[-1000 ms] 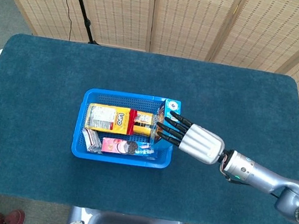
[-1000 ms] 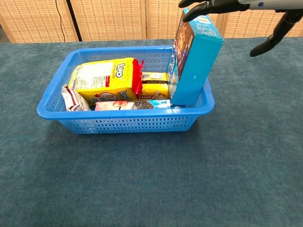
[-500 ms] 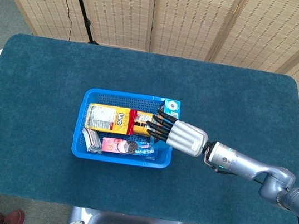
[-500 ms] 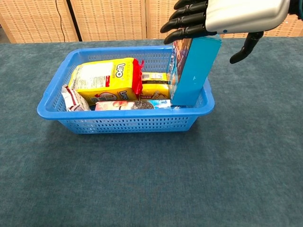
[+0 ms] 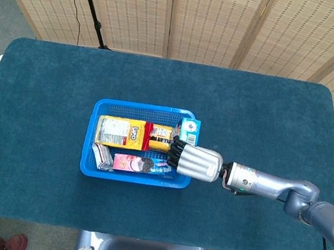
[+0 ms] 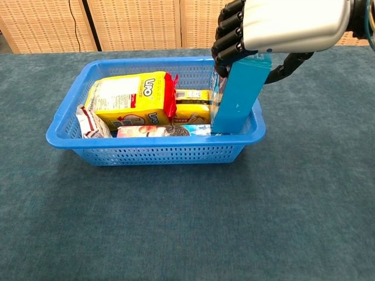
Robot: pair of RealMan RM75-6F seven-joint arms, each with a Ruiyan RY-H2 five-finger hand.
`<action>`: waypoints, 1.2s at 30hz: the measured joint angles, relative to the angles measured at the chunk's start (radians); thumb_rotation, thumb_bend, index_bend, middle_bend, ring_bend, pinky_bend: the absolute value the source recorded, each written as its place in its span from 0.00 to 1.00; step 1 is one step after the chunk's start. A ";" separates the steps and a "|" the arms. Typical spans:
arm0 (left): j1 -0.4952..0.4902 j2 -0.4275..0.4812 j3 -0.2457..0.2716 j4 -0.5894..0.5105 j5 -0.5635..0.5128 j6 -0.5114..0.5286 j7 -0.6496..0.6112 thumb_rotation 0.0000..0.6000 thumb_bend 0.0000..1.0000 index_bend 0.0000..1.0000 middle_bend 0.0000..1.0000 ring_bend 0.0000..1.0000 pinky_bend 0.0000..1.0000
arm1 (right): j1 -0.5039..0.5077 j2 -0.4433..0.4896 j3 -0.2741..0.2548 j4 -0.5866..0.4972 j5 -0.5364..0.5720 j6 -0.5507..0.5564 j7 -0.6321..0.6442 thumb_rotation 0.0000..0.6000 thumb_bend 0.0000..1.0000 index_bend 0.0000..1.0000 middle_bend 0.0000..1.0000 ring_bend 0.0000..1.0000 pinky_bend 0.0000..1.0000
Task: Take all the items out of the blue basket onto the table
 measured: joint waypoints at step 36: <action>0.001 -0.006 0.008 0.004 0.025 -0.007 0.014 1.00 0.03 0.00 0.00 0.00 0.00 | -0.171 -0.165 0.095 0.378 0.479 -0.063 0.097 1.00 0.50 0.61 0.48 0.40 0.42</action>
